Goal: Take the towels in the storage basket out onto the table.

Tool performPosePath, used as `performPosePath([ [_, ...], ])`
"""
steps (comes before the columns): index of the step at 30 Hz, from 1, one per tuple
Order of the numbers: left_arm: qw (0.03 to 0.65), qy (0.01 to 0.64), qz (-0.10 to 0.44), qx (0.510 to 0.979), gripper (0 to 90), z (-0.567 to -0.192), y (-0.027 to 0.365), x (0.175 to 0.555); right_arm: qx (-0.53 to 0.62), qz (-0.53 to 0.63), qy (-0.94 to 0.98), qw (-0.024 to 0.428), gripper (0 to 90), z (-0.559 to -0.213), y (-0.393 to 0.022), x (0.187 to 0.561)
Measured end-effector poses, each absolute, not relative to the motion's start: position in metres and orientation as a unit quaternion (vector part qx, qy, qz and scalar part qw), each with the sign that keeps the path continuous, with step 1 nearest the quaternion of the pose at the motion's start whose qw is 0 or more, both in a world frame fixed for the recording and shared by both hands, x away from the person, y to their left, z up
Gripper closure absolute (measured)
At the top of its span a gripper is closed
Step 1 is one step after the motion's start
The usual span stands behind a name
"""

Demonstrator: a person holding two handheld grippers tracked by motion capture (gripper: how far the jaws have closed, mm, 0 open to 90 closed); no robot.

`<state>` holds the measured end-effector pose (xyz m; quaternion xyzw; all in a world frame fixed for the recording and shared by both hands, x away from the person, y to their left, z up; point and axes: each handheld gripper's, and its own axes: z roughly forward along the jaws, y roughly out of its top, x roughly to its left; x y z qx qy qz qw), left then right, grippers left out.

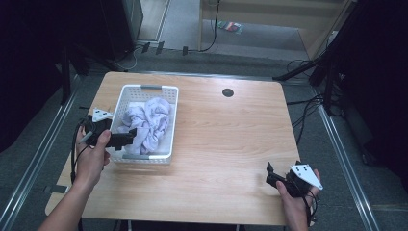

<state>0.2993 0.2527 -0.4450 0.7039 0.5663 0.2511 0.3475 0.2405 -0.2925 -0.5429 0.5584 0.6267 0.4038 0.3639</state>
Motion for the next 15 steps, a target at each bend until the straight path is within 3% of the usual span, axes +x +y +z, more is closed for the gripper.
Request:
performPosePath([
  [15,0.307,0.585,0.198,0.724,0.0,-0.442,0.237,0.340,0.560,0.399,0.629,0.363,0.0,-0.544,-0.292,0.242],
])
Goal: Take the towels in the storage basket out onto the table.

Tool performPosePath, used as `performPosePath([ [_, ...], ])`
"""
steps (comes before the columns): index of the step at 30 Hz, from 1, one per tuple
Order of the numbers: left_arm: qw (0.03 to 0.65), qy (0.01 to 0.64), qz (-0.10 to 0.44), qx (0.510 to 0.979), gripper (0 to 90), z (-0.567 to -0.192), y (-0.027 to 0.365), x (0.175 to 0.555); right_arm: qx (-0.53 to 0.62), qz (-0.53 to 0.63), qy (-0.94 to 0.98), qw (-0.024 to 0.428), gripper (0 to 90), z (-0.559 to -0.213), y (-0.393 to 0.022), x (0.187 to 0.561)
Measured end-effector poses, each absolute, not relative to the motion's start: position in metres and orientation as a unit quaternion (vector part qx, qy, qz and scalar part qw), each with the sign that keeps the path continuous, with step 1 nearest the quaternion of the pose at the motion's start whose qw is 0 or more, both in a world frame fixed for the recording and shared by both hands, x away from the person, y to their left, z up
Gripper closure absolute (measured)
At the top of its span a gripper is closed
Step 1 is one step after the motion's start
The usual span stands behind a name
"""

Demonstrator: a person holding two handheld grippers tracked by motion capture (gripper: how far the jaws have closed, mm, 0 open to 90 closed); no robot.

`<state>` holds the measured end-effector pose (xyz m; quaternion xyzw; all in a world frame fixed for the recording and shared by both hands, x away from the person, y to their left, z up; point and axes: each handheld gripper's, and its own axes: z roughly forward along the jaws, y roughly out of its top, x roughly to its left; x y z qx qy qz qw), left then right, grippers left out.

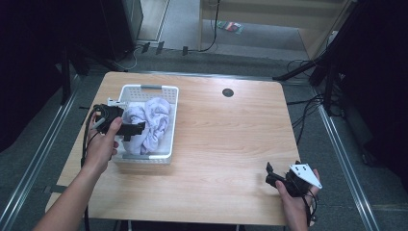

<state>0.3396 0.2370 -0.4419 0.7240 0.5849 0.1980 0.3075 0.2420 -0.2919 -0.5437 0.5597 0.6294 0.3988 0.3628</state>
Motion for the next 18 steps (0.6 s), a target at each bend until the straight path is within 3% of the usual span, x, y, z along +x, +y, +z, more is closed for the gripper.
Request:
performPosePath([
  [18,0.224,0.615,0.110,0.748,0.0,-0.461,0.209,0.389,0.559,0.400,0.632,0.357,0.0,-0.544,-0.292,0.243],
])
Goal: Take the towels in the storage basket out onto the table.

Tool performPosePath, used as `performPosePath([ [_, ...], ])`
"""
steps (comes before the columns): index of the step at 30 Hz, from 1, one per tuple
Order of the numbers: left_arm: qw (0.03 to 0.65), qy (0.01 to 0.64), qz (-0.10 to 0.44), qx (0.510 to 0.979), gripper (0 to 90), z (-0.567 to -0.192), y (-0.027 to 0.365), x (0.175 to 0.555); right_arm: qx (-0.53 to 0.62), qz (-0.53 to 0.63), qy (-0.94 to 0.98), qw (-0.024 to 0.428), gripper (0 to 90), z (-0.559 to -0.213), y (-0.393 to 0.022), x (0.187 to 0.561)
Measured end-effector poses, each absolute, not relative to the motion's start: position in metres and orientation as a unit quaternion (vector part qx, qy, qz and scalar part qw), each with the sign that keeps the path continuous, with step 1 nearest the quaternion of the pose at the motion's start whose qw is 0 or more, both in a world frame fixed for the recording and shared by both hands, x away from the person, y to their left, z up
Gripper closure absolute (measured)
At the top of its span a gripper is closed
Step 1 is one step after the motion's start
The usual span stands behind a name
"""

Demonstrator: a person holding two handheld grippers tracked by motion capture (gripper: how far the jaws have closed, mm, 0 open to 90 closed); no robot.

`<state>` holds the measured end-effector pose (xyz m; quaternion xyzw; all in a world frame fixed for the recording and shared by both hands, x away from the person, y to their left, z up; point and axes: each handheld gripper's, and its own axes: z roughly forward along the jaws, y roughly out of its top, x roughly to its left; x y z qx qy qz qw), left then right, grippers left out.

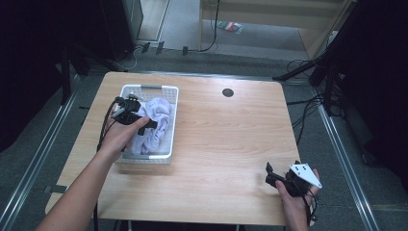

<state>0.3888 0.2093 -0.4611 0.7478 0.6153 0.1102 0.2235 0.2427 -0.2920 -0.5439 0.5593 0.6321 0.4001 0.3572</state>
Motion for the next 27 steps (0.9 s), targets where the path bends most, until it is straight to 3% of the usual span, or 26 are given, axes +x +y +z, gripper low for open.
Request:
performPosePath([
  [15,0.118,0.628,0.080,0.765,0.0,-0.506,0.186,0.413,0.555,0.398,0.636,0.358,0.0,-0.544,-0.291,0.243],
  [27,0.117,0.630,0.071,0.765,2.1,-0.511,0.186,0.414,0.554,0.398,0.638,0.358,0.0,-0.545,-0.291,0.243],
])
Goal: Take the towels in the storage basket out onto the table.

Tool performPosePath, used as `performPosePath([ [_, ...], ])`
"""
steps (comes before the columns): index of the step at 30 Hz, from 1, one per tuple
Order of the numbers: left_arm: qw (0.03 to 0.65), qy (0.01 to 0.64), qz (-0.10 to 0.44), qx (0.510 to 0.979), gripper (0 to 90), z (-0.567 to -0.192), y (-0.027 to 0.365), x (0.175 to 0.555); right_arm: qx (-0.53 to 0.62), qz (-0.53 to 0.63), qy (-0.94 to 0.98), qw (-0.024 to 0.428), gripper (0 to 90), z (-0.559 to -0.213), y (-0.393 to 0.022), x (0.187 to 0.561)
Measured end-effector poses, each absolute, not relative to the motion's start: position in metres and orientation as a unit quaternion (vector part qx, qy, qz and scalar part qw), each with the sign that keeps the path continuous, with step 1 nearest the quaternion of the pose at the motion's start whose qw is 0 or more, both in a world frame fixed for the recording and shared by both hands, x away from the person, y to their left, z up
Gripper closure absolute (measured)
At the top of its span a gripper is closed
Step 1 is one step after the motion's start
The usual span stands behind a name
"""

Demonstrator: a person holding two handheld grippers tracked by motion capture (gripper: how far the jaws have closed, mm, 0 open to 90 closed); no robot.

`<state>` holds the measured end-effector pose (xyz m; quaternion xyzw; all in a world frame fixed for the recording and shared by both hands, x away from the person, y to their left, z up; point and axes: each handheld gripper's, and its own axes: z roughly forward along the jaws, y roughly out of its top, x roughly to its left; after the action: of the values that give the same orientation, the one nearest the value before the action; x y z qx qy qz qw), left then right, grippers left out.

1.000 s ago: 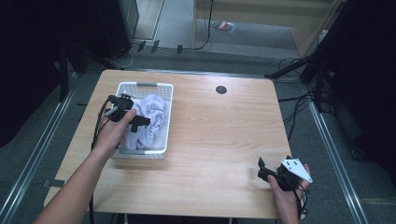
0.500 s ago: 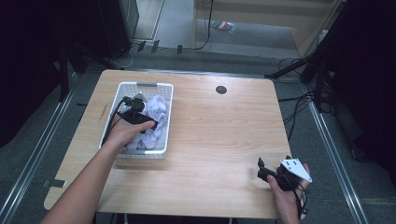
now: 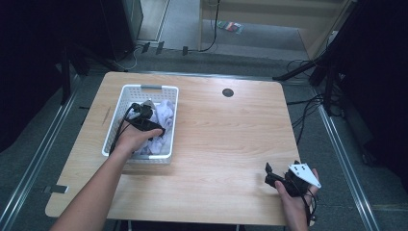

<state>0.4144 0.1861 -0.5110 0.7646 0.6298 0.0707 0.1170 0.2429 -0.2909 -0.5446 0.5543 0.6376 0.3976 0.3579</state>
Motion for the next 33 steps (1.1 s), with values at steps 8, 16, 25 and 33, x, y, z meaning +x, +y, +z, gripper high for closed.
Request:
performPosePath([
  [8,0.139,0.626,0.079,0.763,28.3,-0.504,0.193,0.412,0.555,0.392,0.640,0.359,0.0,-0.545,-0.289,0.244],
  [16,0.170,0.629,0.088,0.753,55.0,-0.497,0.201,0.409,0.554,0.393,0.641,0.358,0.0,-0.546,-0.289,0.244],
  [25,0.205,0.617,0.071,0.756,64.6,-0.482,0.205,0.406,0.554,0.392,0.642,0.357,0.0,-0.546,-0.289,0.244],
  [33,0.223,0.604,0.084,0.760,65.3,-0.458,0.208,0.404,0.554,0.392,0.642,0.357,0.0,-0.546,-0.289,0.245],
])
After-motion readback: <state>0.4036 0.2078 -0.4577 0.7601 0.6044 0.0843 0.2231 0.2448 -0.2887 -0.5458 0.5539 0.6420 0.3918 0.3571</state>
